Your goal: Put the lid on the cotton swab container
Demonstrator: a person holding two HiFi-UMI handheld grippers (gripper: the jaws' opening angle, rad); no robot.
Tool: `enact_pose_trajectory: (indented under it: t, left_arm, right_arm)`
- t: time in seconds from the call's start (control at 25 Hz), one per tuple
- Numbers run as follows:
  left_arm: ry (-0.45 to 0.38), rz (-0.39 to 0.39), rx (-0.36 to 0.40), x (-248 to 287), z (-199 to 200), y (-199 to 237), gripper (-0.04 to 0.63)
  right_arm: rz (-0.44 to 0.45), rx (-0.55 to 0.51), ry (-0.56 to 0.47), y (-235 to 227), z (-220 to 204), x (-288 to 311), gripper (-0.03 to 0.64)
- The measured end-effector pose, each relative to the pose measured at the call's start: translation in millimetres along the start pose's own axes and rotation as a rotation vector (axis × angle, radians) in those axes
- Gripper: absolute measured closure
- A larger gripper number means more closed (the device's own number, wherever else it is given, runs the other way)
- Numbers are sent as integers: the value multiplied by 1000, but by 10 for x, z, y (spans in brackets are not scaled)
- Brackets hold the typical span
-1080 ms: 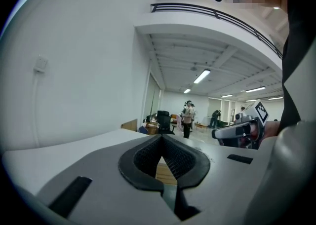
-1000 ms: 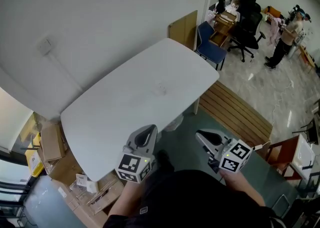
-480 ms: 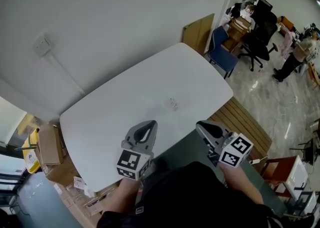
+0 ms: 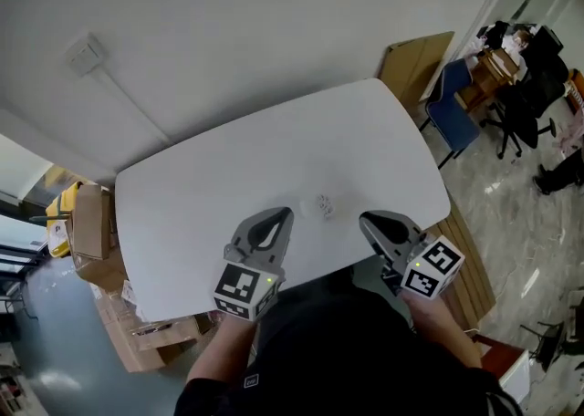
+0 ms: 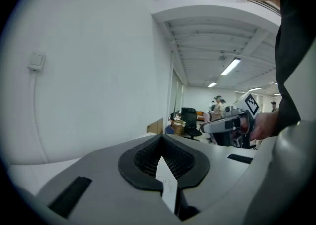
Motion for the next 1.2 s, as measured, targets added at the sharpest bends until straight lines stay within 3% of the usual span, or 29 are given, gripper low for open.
enact_pose_trajectory:
  t: [0.16,0.36,0.72,1.0,1.2]
  left_arm:
    - [-7,167,-32,205,3,-28,584]
    - [24,264,-47,268,-152,4,584]
    - [96,269,-183,218,-846,173,584]
    - [123,230,-165,352,-1438,349,584]
    - [186,239,-166,406,-1829,448,584]
  right_arm:
    - [137,14,76,-427,65,132,600]
    - [248,24,163,-705,-64,394,600]
    - [227,61,220,-898,-454,914,600]
    - [202,66,282,-1116,-890,1064,600]
    - [173,77,315,-1206,-1213,1057,600]
Point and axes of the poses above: the fingertips, and each gripper's own axes: x forward along the fingers, y to its left, z out of its top, the point moved 8 cm from there along -x, backward along the fingers, and after that the axes turned 13 degrees about -y, right-handed, at the moved point
